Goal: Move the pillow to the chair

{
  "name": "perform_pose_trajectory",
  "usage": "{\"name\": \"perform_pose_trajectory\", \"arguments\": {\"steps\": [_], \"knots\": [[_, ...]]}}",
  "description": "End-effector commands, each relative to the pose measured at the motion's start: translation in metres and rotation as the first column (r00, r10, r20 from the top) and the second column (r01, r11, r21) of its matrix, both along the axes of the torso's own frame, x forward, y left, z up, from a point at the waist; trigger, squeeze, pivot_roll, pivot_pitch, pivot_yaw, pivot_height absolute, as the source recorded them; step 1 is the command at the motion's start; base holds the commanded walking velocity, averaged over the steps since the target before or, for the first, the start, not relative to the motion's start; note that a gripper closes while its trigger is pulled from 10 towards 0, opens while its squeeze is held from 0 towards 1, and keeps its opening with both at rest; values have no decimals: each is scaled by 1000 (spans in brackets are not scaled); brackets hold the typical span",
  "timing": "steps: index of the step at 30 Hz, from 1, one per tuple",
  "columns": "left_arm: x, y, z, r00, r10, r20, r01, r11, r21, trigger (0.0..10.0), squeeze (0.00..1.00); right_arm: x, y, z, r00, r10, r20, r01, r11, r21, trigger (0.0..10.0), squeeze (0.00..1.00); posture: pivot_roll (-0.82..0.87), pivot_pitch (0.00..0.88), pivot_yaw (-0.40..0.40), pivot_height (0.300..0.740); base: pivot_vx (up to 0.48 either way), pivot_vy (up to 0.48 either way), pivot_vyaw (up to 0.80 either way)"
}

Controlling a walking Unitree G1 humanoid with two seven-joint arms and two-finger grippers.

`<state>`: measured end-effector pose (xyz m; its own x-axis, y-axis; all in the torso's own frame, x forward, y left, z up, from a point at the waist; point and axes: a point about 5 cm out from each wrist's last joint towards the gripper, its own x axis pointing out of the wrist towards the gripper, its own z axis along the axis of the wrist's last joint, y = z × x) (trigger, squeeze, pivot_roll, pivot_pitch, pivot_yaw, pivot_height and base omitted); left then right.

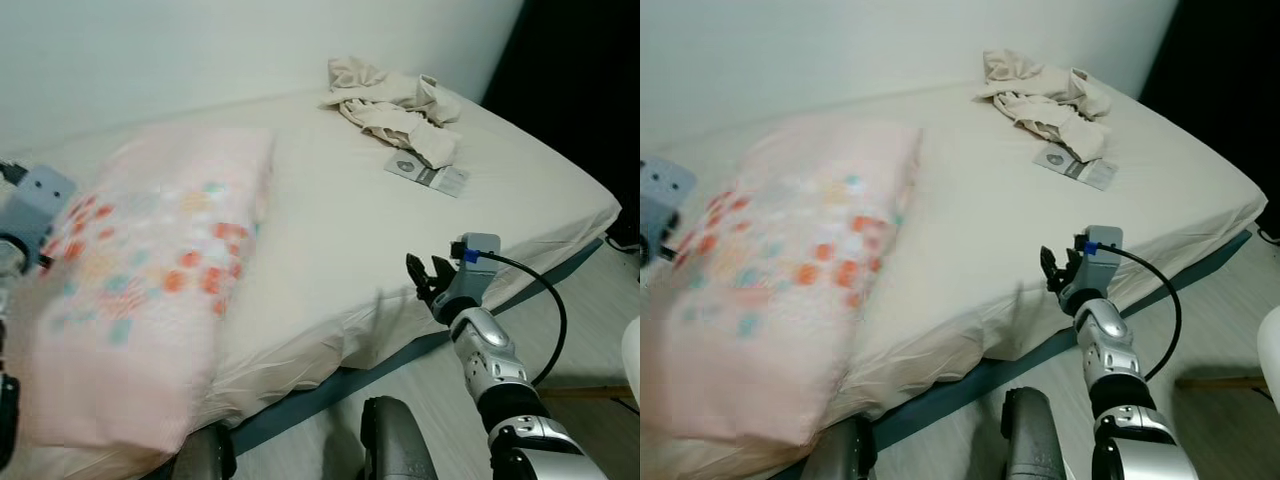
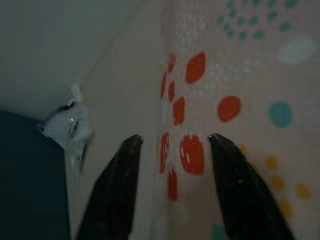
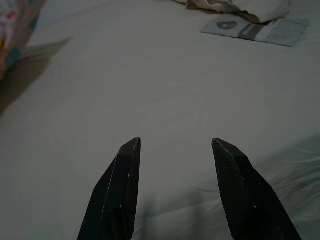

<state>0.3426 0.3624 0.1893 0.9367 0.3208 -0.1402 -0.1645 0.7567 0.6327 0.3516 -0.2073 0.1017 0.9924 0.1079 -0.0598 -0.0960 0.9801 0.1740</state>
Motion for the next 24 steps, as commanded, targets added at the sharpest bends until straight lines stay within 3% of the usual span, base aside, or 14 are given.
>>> {"name": "perform_pose_trajectory", "arguments": {"steps": [1,4,5,7,10,12,13,15,16,17,19,20,22,24], "knots": [[-5,6,-2,999,37,16,-37,999,-28,10000,0,1,3,-2,1000,16,-18,-16,1000,-7,10000,0,-56,139,-66,590,0,0,0],[-6,16,16,983,104,154,-89,991,-104,10000,0,4,3,2,1000,20,-8,-20,1000,-7,10000,0,-63,138,-66,590,0,0,0],[-6,16,16,983,104,154,-89,991,-104,10000,0,4,3,2,1000,20,-8,-20,1000,-7,10000,0,-63,138,-66,590,0,0,0],[-2,13,30,962,105,251,-40,967,-250,10000,0,5,3,4,1000,13,-3,-13,1000,3,10000,0,-64,138,-66,590,0,0,0],[13,-19,21,962,-84,261,201,862,-466,10000,0,6,6,4,1000,5,-4,-5,1000,19,10000,0,-57,134,-53,590,0,0,0],[16,-28,16,959,-125,253,239,836,-494,10000,0,6,7,3,1000,6,-4,-6,1000,21,10000,0,-57,134,-53,590,0,0,0],[17,-41,7,954,-183,237,285,801,-527,10000,0,6,8,3,1000,8,-4,-8,1000,23,10000,0,-59,132,-48,590,0,0,0],[14,-80,-22,903,-385,192,410,632,-658,10000,0,5,12,2,1000,6,0,-6,999,37,10000,0,-60,132,-40,590,0,0,0],[14,-80,-22,903,-385,192,410,632,-658,10000,0,5,12,2,1000,6,0,-6,999,37,10000,0,-60,132,-40,590,0,0,0],[6,-100,-33,844,-499,196,478,535,-697,10000,0,5,13,2,1000,6,0,-6,999,39,10000,0,-65,133,-38,590,0,0,0],[-20,-148,-46,680,-694,235,584,321,-745,10000,0,4,16,0,1000,10,0,-10,999,42,10000,0,-64,131,-39,590,0,0,0],[-29,-167,-52,621,-751,223,615,291,-733,10000,0,4,17,0,1000,13,0,-13,999,42,10000,0,-65,131,-40,590,0,0,0],[-34,-179,-58,598,-777,197,640,314,-701,10000,0,4,18,0,1000,17,1,-17,999,42,10000,0,-65,131,-40,590,0,0,0],[-31,-183,-70,636,-764,112,656,458,-599,10000,0,4,18,0,1000,20,3,-20,999,42,10000,0,-65,127,-39,590,0,0,0]]}}
